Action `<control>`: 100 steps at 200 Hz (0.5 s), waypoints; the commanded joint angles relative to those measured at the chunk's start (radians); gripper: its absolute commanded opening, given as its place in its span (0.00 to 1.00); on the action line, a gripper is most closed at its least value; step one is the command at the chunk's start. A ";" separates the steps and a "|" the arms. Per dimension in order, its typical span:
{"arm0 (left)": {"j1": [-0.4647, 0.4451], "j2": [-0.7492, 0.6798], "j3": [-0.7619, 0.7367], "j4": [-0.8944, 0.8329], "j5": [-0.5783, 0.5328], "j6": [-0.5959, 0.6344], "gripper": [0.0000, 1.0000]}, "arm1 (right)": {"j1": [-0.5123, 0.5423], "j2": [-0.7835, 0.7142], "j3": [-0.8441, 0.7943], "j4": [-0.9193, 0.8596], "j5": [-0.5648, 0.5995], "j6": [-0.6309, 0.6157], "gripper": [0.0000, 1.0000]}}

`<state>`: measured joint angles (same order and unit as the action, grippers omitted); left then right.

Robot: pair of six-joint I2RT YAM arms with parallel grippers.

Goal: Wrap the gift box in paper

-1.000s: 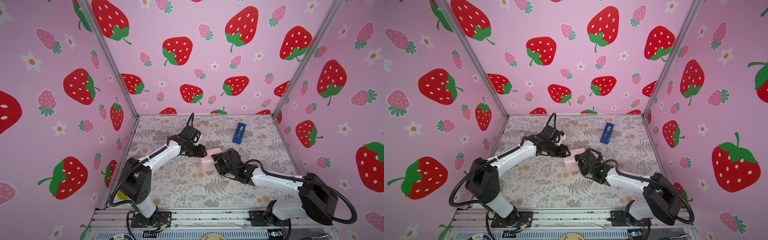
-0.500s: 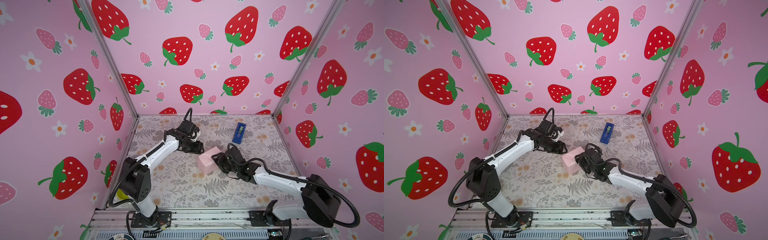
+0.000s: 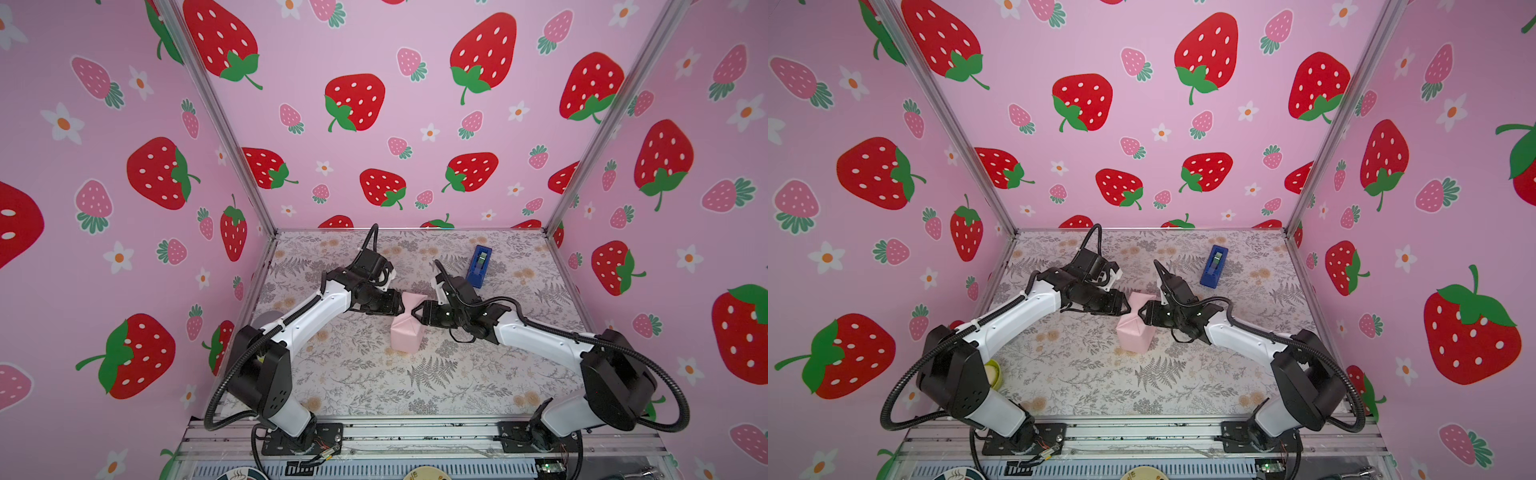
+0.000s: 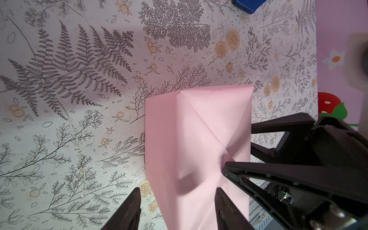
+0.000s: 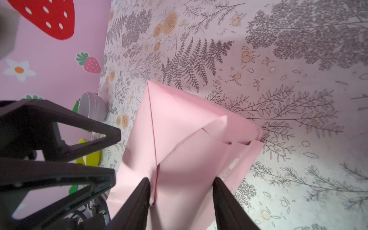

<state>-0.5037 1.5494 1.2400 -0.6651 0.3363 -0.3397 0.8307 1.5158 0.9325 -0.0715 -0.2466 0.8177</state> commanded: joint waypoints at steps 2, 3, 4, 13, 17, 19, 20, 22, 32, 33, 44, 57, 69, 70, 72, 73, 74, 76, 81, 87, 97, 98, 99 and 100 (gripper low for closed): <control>0.002 -0.073 -0.044 0.049 -0.052 -0.066 0.62 | 0.008 0.059 0.001 -0.255 -0.058 -0.159 0.52; 0.003 -0.074 -0.046 0.051 -0.051 -0.068 0.62 | 0.007 0.059 0.002 -0.255 -0.058 -0.160 0.52; 0.003 -0.075 -0.048 0.052 -0.050 -0.070 0.62 | 0.007 0.060 0.003 -0.266 -0.059 -0.161 0.52; 0.002 -0.088 -0.062 0.073 -0.036 -0.096 0.62 | 0.008 0.064 0.012 -0.288 -0.062 -0.173 0.52; 0.002 -0.093 -0.069 0.083 -0.028 -0.115 0.62 | 0.007 0.065 0.016 -0.293 -0.061 -0.177 0.52; 0.002 -0.095 -0.073 0.087 -0.023 -0.124 0.62 | 0.007 0.064 0.018 -0.296 -0.061 -0.180 0.52; 0.002 -0.095 -0.074 0.089 -0.020 -0.129 0.62 | 0.007 0.064 0.018 -0.296 -0.061 -0.181 0.52; 0.002 -0.096 -0.078 0.095 -0.017 -0.139 0.62 | 0.007 0.064 0.020 -0.299 -0.062 -0.183 0.52; 0.003 -0.103 -0.095 0.125 0.011 -0.176 0.62 | 0.006 0.064 0.026 -0.312 -0.061 -0.193 0.52; 0.003 -0.103 -0.097 0.129 0.015 -0.180 0.62 | 0.006 0.064 0.028 -0.312 -0.060 -0.194 0.52; 0.002 -0.106 -0.118 0.155 0.030 -0.215 0.62 | 0.005 0.060 0.032 -0.322 -0.051 -0.200 0.49; 0.001 -0.113 -0.145 0.191 0.049 -0.243 0.61 | 0.002 0.056 0.035 -0.324 -0.048 -0.200 0.49; -0.001 -0.117 -0.170 0.217 0.054 -0.265 0.58 | 0.001 0.058 0.041 -0.327 -0.051 -0.202 0.48; -0.001 -0.117 -0.171 0.219 0.054 -0.266 0.58 | 0.001 0.058 0.042 -0.327 -0.051 -0.202 0.48; -0.001 -0.117 -0.175 0.222 0.056 -0.269 0.57 | 0.001 0.059 0.044 -0.328 -0.051 -0.202 0.47; -0.001 -0.117 -0.176 0.223 0.057 -0.270 0.57 | 0.001 0.059 0.044 -0.328 -0.051 -0.203 0.47; -0.001 -0.117 -0.178 0.224 0.058 -0.271 0.56 | 0.001 0.060 0.045 -0.329 -0.051 -0.203 0.47; -0.001 -0.117 -0.181 0.226 0.060 -0.272 0.55 | 0.001 0.062 0.047 -0.330 -0.051 -0.203 0.47; -0.001 -0.117 -0.188 0.229 0.064 -0.275 0.54 | 0.002 0.064 0.050 -0.332 -0.051 -0.204 0.46; -0.004 -0.115 -0.196 0.232 0.067 -0.281 0.52 | 0.001 0.066 0.053 -0.333 -0.053 -0.204 0.46; -0.009 -0.108 -0.210 0.240 0.078 -0.286 0.50 | -0.001 0.070 0.056 -0.332 -0.054 -0.204 0.46; -0.010 -0.107 -0.211 0.241 0.079 -0.286 0.50 | -0.001 0.071 0.057 -0.333 -0.054 -0.203 0.46; -0.011 -0.106 -0.212 0.241 0.080 -0.287 0.50 | -0.001 0.071 0.058 -0.333 -0.054 -0.204 0.46; -0.011 -0.106 -0.213 0.241 0.081 -0.287 0.50 | -0.001 0.071 0.058 -0.333 -0.054 -0.203 0.45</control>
<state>-0.5056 1.4460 1.0500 -0.4759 0.3786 -0.5762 0.8291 1.5368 1.0122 -0.2134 -0.3176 0.6571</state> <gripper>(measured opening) 0.511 0.458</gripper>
